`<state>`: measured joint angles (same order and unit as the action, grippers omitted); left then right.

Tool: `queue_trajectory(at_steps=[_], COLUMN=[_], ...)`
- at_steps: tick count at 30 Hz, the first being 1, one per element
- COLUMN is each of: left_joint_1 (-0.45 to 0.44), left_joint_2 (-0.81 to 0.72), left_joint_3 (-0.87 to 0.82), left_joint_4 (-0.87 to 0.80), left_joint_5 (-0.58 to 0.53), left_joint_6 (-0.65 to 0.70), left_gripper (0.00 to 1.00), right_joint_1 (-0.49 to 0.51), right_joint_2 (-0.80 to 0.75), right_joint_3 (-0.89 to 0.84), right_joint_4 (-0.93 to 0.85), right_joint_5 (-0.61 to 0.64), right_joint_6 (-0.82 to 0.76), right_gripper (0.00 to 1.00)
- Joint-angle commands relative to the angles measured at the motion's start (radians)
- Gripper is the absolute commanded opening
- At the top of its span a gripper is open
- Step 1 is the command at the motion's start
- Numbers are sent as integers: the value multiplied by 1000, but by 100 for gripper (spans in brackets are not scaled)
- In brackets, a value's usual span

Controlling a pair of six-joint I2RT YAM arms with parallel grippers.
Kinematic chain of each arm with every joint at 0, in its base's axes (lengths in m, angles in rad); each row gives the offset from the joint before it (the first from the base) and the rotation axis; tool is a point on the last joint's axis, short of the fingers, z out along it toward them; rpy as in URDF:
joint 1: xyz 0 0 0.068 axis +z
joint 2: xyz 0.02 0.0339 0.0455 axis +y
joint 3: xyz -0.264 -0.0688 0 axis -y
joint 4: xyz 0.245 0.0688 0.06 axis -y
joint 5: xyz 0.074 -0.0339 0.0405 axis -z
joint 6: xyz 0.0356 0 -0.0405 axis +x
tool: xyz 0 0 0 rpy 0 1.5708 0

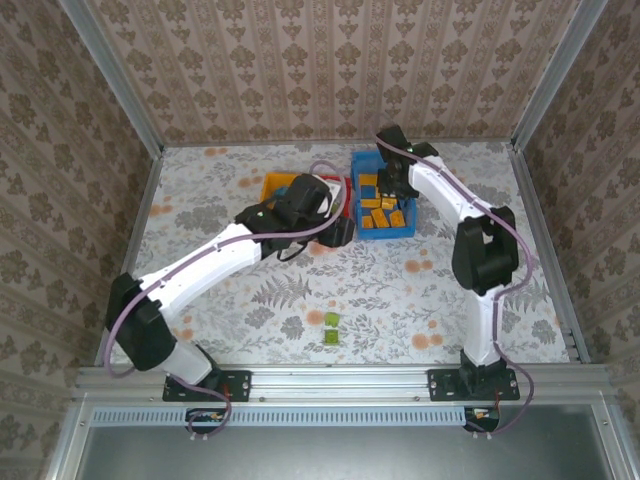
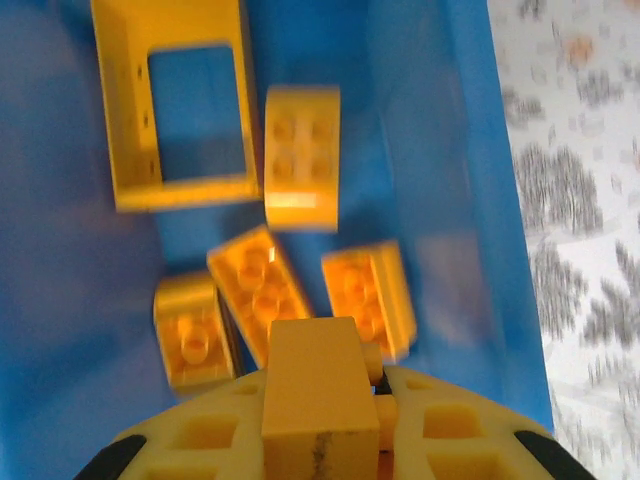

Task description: Sort the legos into containers by color

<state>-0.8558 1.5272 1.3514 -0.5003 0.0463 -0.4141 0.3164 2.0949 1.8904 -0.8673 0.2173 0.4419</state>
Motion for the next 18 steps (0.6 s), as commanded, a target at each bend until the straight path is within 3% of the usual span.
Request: queue_trajectory(at_steps=[1,6,10,18], left_joint_1=[8,24,35,43], left_joint_2=[48,93,87,15], left_joint_3=[74,115,102,1], left_joint_4=[34,30,24,-52], left_joint_5=[18,38,43,27], left_joint_6=[55,67,72,86], left_gripper=[60,60,60,62], right_joint_1=[-4,-5,-6,16], right_joint_2=[113,281,379,383], right_joint_3=[180,410,542,639], right_joint_4=[-62,-156,-205,-247], right_joint_5=[72,146,166,167], right_joint_6=[-62,-62,-66,-95], right_gripper=[11,15,25,49])
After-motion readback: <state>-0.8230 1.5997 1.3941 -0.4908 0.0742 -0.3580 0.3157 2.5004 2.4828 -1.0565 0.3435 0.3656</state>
